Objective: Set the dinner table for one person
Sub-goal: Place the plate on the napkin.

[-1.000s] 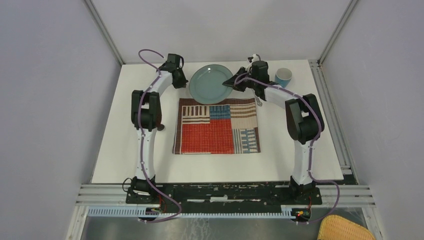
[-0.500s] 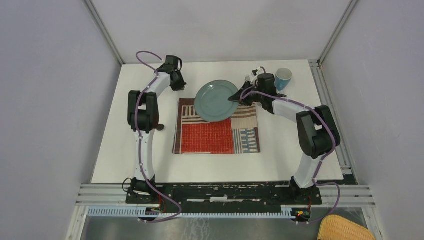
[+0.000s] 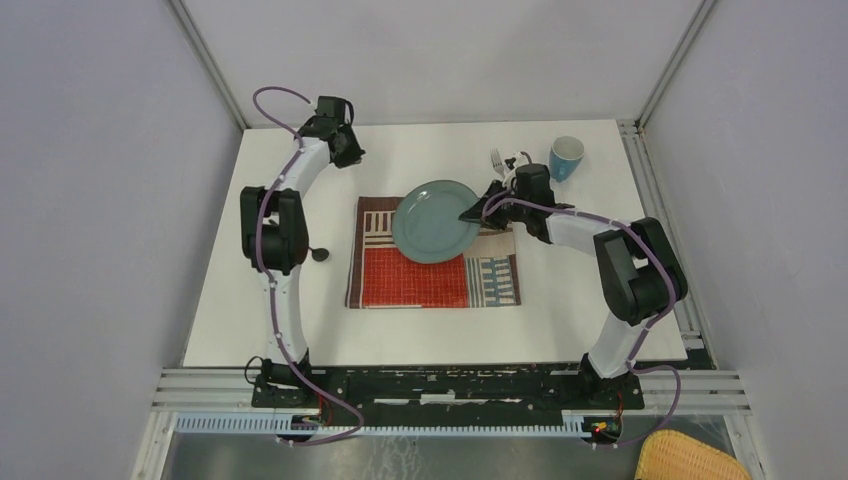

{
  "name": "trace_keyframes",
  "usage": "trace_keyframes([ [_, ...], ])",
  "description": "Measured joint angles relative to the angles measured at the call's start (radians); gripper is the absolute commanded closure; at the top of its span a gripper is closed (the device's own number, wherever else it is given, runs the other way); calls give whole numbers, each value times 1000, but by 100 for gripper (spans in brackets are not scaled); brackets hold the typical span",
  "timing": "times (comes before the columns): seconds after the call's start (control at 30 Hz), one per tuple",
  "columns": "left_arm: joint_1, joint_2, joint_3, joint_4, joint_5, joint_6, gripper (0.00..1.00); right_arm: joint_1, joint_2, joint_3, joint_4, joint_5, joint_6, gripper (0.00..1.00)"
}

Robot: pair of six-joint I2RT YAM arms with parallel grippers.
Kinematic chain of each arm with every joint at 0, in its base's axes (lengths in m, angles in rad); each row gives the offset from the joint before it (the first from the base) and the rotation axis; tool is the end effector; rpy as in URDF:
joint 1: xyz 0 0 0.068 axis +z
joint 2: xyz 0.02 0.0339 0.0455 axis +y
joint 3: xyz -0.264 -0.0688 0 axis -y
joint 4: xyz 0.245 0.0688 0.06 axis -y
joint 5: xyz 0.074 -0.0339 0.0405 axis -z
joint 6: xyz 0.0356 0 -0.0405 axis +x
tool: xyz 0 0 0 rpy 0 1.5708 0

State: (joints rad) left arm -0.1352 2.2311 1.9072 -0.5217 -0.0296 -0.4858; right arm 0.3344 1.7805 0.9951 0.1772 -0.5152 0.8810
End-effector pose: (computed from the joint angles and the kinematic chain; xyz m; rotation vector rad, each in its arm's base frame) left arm 0.5015 -0.0672 0.2189 -0.4374 2.3914 -0.2475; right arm 0.3502 0.1402 0.1809 0.3226 2.3477 1.2078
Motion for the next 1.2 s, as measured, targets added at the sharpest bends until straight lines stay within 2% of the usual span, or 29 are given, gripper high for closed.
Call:
trace_keyframes([
  [0.7, 0, -142, -50, -7, -8, 0, 97, 38, -2, -195, 163, 0, 39, 100],
  [1.2, -1, -198, -117, -8, -7, 0, 97, 72, -2, -258, 305, 0, 89, 100],
])
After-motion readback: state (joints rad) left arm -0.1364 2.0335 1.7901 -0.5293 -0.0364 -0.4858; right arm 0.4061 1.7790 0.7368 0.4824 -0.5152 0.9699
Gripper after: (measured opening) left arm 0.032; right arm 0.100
